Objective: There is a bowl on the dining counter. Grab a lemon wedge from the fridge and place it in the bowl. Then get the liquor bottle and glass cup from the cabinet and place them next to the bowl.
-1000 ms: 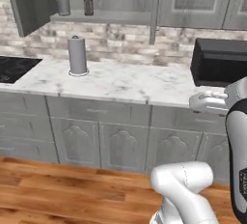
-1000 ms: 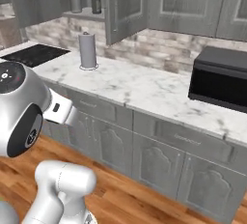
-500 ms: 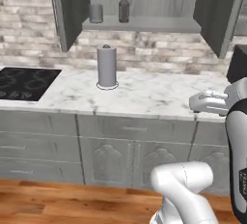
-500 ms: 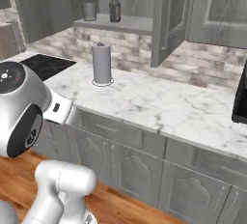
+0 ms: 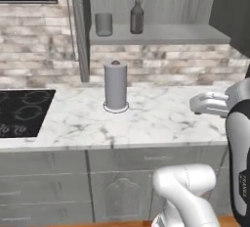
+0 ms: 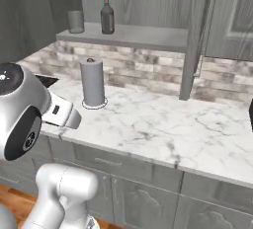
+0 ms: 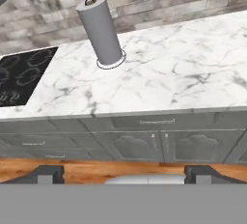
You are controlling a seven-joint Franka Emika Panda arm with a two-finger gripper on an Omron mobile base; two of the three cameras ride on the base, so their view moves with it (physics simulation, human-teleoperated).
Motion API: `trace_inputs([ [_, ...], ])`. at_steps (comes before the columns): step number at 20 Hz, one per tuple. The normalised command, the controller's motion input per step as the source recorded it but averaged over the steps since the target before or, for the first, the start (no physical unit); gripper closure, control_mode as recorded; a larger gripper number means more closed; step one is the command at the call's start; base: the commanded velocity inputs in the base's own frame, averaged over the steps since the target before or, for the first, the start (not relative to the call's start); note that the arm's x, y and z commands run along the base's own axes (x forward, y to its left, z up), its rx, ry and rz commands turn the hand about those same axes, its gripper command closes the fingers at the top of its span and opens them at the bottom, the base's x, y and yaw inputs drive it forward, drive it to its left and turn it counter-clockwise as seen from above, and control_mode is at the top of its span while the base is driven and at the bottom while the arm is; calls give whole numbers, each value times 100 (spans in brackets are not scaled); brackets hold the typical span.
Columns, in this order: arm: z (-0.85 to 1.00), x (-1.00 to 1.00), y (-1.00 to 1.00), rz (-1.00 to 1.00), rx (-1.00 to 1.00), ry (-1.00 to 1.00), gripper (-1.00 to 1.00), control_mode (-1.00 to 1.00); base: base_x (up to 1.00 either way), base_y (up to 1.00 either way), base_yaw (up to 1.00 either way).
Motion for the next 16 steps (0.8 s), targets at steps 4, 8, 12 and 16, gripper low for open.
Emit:
trace_inputs([
  [4,0,0,0,0,0,0,-100,100,65,12,-38],
  [8,0,0,0,0,0,0,-100,100,72,14,-36],
  [12,0,0,0,0,0,0,-100,100,96,24,-33],
  [16,0,0,0,0,0,0,-100,100,91,36,-28],
])
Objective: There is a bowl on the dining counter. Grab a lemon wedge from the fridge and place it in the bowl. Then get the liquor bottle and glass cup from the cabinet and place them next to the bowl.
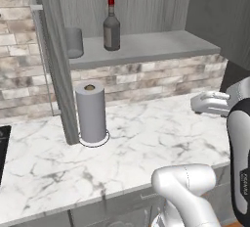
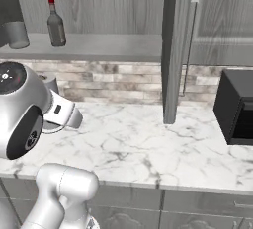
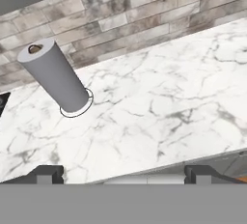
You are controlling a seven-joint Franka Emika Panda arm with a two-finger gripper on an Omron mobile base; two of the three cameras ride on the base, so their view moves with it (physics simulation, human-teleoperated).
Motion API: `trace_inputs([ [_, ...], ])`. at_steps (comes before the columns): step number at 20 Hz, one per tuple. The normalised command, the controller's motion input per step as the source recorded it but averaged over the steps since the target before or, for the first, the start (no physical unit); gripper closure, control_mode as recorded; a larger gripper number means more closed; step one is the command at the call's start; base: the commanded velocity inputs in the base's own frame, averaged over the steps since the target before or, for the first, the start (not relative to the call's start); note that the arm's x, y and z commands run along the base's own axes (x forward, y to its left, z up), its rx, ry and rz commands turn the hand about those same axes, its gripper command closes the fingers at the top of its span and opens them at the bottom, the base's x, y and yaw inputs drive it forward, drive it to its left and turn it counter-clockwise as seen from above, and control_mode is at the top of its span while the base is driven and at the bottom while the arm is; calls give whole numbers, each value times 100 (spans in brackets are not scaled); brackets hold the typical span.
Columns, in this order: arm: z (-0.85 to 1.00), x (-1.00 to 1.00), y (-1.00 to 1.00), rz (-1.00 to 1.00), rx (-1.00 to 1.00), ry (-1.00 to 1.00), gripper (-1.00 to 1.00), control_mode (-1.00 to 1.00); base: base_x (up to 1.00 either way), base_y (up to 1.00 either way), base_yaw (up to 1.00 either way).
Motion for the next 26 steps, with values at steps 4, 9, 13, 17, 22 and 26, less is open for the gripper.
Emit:
trace_inputs([
  [4,4,29,20,-3,-7,-7,-100,-100,18,10,-4],
  [9,22,15,16,26,-10,-20,-100,-100,0,0,0],
  [13,48,38,9,42,-9,-23,-100,-100,0,0,0],
  [17,51,33,7,35,-9,-16,-100,-100,0,0,0],
  [22,55,33,36,4,-7,-3,-100,-100,0,0,0],
  [26,63,20,49,0,-10,-9,-100,-100,0,0,0],
])
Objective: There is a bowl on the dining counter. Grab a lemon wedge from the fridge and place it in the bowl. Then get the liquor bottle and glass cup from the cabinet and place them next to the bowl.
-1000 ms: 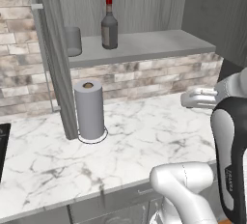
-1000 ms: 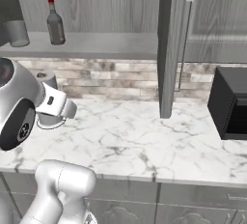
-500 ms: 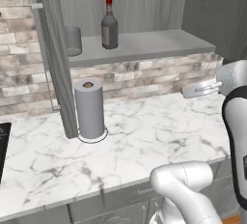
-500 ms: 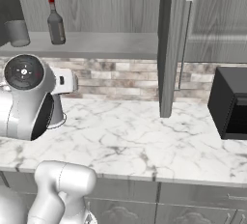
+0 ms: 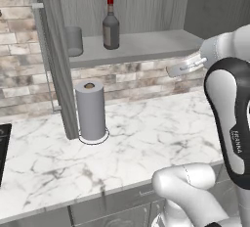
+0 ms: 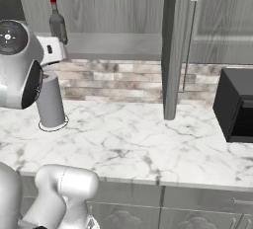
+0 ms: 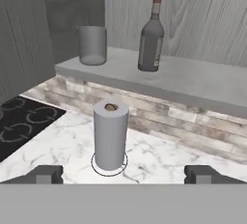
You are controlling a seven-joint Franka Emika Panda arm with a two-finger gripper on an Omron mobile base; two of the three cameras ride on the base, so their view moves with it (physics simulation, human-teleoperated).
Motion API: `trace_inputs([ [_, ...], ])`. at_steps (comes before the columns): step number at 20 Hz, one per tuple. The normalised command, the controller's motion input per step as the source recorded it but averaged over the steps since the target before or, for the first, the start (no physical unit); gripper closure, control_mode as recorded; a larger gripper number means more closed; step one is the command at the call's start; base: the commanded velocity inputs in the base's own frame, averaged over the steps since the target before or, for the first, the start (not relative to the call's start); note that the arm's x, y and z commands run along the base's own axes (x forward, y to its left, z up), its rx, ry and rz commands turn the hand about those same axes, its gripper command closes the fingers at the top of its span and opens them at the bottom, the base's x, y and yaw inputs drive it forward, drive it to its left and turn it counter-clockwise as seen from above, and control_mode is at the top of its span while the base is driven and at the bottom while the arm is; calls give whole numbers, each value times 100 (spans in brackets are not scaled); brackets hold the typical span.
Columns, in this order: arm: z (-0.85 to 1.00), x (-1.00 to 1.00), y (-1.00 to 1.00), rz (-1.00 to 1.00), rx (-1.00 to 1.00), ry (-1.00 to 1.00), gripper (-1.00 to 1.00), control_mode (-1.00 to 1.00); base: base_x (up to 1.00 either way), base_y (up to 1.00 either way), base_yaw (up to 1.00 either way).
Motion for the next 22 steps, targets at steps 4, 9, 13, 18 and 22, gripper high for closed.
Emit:
trace_inputs([
  [4,26,15,31,0,-5,-7,-100,-100,0,0,0],
  [9,0,19,23,-3,0,-19,-100,-100,0,0,0],
  [13,4,32,23,-2,0,-20,-100,-100,0,0,0],
  [18,9,25,27,0,0,-24,-100,-100,0,0,0],
  [22,-3,4,13,-2,0,-12,-100,-100,0,0,0],
])
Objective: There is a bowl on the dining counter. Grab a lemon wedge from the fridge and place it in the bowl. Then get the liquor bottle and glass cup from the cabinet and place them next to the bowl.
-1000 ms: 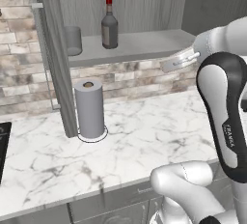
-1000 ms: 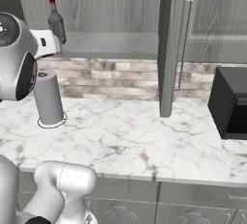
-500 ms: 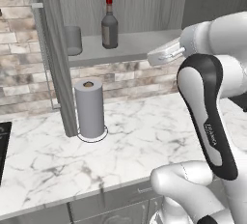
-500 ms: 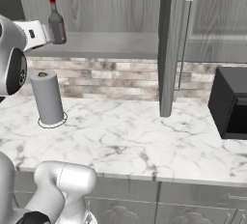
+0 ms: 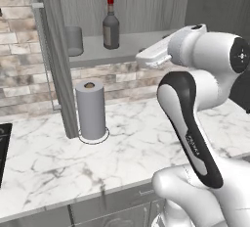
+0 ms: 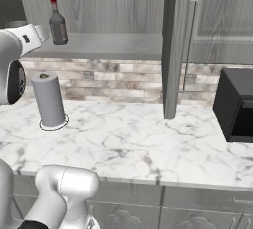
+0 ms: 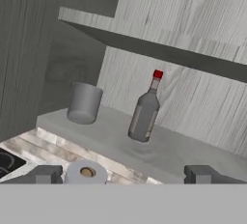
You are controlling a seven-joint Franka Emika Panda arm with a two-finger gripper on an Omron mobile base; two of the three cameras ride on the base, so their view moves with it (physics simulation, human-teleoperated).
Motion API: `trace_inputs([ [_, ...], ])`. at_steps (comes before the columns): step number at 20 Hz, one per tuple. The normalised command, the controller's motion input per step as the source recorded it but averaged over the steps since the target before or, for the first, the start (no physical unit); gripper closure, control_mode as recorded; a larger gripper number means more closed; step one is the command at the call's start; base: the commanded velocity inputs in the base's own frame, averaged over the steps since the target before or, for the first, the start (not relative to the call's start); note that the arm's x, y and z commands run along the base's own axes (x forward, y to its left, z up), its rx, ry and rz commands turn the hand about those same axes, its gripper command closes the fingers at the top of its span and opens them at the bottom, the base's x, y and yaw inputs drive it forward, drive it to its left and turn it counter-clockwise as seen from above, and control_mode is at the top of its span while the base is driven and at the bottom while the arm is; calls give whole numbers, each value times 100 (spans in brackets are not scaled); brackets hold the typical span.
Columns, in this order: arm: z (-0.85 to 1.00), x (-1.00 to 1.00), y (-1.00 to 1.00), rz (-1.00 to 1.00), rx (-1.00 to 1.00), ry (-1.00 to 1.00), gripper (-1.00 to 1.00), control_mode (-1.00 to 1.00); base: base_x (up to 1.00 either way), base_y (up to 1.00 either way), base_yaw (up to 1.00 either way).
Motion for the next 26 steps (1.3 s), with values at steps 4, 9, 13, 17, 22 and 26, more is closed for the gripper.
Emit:
trace_inputs([
  [4,0,1,1,-3,0,-6,-100,-100,0,0,0],
  [9,0,3,0,0,0,-9,-100,-100,0,0,0],
  [13,5,11,-13,0,2,-10,-100,-100,0,0,0],
  [17,17,36,-8,0,1,-2,-100,-100,0,0,0],
  [22,4,19,-1,-5,0,-1,-100,-100,0,0,0],
  [26,-1,15,-12,-4,15,2,-100,-100,0,0,0],
])
